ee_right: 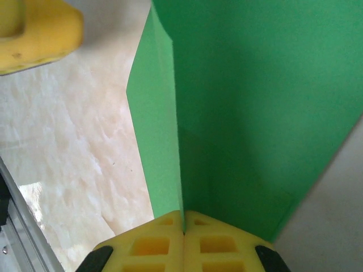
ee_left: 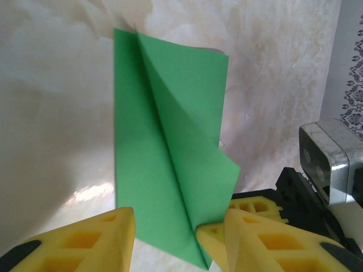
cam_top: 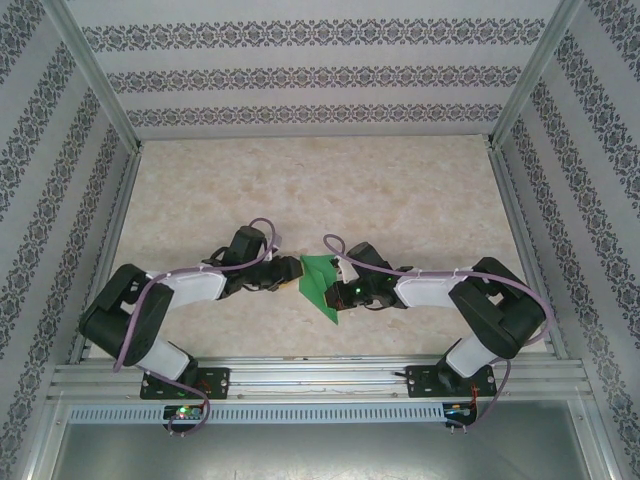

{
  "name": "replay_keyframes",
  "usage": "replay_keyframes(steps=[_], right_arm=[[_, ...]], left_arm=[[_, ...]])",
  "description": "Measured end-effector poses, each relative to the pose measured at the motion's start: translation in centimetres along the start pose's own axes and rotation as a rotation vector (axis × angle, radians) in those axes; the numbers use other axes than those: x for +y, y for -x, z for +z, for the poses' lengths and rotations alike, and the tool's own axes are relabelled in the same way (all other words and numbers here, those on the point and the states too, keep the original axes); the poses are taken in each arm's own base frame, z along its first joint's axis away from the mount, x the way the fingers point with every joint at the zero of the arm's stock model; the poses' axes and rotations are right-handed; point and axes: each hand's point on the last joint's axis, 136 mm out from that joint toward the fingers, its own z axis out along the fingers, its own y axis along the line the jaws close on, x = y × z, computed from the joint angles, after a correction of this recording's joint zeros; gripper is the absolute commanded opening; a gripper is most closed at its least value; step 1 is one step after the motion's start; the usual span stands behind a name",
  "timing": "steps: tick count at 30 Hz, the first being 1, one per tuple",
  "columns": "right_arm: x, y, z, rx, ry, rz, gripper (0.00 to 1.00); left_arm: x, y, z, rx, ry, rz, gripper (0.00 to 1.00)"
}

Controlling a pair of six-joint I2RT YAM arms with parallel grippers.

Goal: Fold a paper plane with a square sheet of paper (fold left side to right side)
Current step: Fourth fold the wing at the center of the table.

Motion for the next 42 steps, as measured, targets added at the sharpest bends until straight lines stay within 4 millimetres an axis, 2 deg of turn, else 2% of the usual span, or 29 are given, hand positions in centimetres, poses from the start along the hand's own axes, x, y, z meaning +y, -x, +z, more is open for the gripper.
replay_keyframes(steps=[7, 25, 36, 40, 42], right_arm=[[-0.2, 0.3, -0.2, -0.010, 0.040, 0.019, 0.00], [-0.7, 0.5, -0.2, -0.020, 0.088, 0.050, 0.00], [-0.7, 0.8, -0.3, -0.026, 0.095, 0.060, 0.11], [-0.5, 0.7, -0.3, -0.022, 0.103, 0.062, 0.19], [-0.3, 0.7, -0.4, -0.020, 0.113, 0.062, 0.27]], left_arm=[[-0.7, 0.1, 2.2, 0.015, 0.010, 0.009, 0.42], [-0.9, -0.1, 4.9, 0.047, 0.030, 0.010, 0.40], [-0.8, 0.5, 5.2, 0.023, 0.061, 0.009, 0.39], [-0.8, 0.5, 5.2, 0.021, 0.065, 0.009, 0.39], [-0.7, 0.5, 5.2, 0.021, 0.065, 0.009, 0.39]])
